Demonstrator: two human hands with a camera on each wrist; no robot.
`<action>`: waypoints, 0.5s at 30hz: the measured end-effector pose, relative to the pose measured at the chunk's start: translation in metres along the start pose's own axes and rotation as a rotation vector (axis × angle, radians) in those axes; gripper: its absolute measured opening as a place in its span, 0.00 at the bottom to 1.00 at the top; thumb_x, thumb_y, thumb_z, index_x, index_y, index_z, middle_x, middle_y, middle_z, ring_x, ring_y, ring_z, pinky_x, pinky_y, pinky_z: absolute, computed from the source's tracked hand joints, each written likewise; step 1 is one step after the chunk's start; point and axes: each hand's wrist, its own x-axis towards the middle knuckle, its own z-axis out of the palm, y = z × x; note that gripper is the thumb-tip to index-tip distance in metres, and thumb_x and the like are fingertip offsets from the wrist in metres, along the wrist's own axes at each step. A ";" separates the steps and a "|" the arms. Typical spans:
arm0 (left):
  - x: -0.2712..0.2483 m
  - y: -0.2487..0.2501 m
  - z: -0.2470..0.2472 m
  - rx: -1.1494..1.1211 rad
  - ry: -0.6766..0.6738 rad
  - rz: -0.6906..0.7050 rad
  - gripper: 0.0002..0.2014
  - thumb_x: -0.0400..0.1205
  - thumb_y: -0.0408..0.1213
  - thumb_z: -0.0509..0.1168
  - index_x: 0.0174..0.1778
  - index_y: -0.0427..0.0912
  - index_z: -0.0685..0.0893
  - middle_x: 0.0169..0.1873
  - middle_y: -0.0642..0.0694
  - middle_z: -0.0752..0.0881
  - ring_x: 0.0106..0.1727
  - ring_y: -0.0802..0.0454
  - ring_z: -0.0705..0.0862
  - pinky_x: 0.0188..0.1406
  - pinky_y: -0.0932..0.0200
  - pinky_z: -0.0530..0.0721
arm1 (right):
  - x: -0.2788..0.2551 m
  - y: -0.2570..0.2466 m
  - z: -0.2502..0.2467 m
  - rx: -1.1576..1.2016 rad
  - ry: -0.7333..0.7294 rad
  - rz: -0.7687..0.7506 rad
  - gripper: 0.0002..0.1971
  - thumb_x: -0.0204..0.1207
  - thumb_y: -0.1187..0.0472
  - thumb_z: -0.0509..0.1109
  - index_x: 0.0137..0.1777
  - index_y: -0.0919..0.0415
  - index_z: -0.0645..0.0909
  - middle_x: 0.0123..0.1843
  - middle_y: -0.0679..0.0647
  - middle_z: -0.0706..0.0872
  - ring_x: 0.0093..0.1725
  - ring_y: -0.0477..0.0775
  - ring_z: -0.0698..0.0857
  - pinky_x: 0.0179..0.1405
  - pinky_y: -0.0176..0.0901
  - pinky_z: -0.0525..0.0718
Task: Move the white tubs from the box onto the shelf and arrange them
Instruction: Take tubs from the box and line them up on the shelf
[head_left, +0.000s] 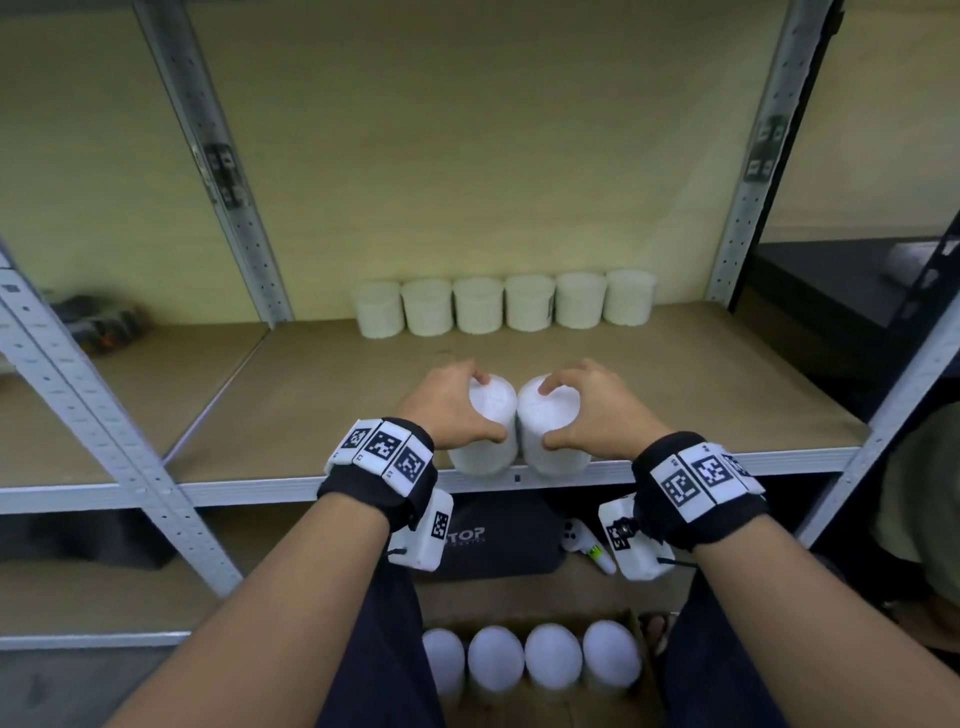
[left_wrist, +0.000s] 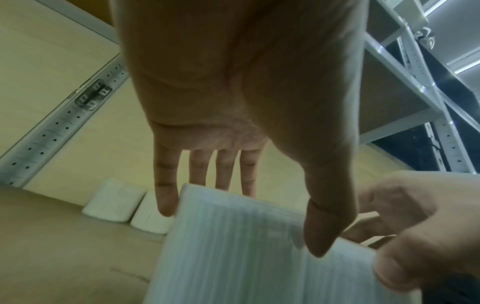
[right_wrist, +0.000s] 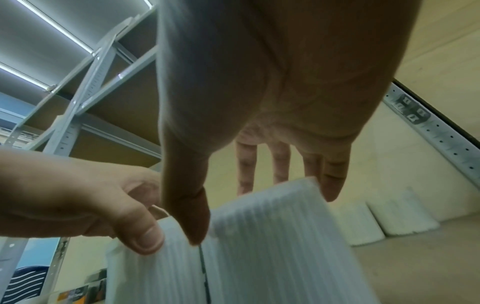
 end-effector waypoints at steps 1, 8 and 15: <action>0.003 0.000 0.001 0.006 -0.005 -0.005 0.33 0.63 0.49 0.78 0.65 0.49 0.76 0.62 0.48 0.79 0.53 0.51 0.77 0.45 0.57 0.77 | 0.004 0.002 0.003 0.013 0.006 0.005 0.27 0.61 0.53 0.81 0.62 0.51 0.81 0.65 0.51 0.76 0.67 0.55 0.75 0.63 0.43 0.74; 0.016 -0.001 0.006 0.025 -0.058 -0.025 0.34 0.68 0.49 0.76 0.69 0.50 0.74 0.63 0.48 0.79 0.52 0.51 0.76 0.46 0.57 0.76 | 0.020 0.016 0.012 0.031 -0.002 0.036 0.27 0.65 0.50 0.78 0.65 0.50 0.79 0.71 0.50 0.74 0.71 0.57 0.72 0.73 0.50 0.71; 0.017 -0.002 -0.002 0.079 -0.151 0.005 0.36 0.72 0.54 0.74 0.74 0.50 0.70 0.70 0.49 0.74 0.64 0.50 0.75 0.57 0.57 0.75 | 0.020 0.017 0.014 0.013 -0.013 0.017 0.27 0.68 0.49 0.76 0.67 0.50 0.76 0.72 0.49 0.72 0.72 0.58 0.70 0.73 0.49 0.69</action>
